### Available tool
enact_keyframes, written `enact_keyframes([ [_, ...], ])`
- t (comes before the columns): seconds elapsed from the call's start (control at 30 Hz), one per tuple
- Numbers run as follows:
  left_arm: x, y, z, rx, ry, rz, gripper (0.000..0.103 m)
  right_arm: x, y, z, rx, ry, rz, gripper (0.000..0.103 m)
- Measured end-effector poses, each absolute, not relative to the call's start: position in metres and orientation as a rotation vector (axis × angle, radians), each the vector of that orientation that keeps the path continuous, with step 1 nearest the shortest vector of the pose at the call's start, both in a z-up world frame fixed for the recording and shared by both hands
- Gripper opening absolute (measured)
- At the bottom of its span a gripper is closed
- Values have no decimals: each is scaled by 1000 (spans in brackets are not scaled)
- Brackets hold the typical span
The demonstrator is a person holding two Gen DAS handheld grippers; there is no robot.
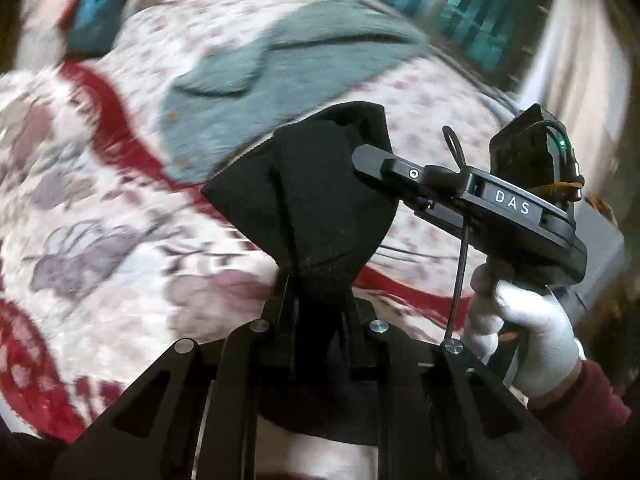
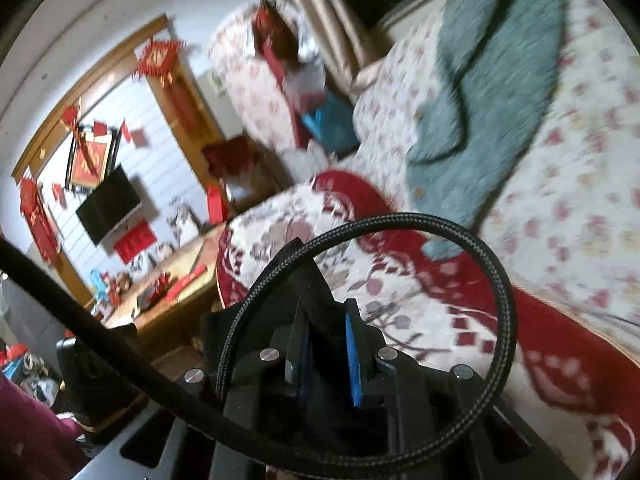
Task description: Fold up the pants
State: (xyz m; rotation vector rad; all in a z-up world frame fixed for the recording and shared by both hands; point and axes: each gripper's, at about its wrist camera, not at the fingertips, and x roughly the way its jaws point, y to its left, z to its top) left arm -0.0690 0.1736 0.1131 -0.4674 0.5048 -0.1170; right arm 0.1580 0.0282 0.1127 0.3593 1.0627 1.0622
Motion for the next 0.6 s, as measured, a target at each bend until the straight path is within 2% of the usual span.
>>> enact_keyframes([
  [0.23,-75,78,115,-338,565,-330,15,109,-97,139,475,1020,862,15],
  [0.43,-66,-13,75,-185,707,-426,15,54,-191,106,525,1111,596,15],
  [0.6,-63,-41,56,-111,790,-440,27,23,-238,70,451,1259,337,18],
])
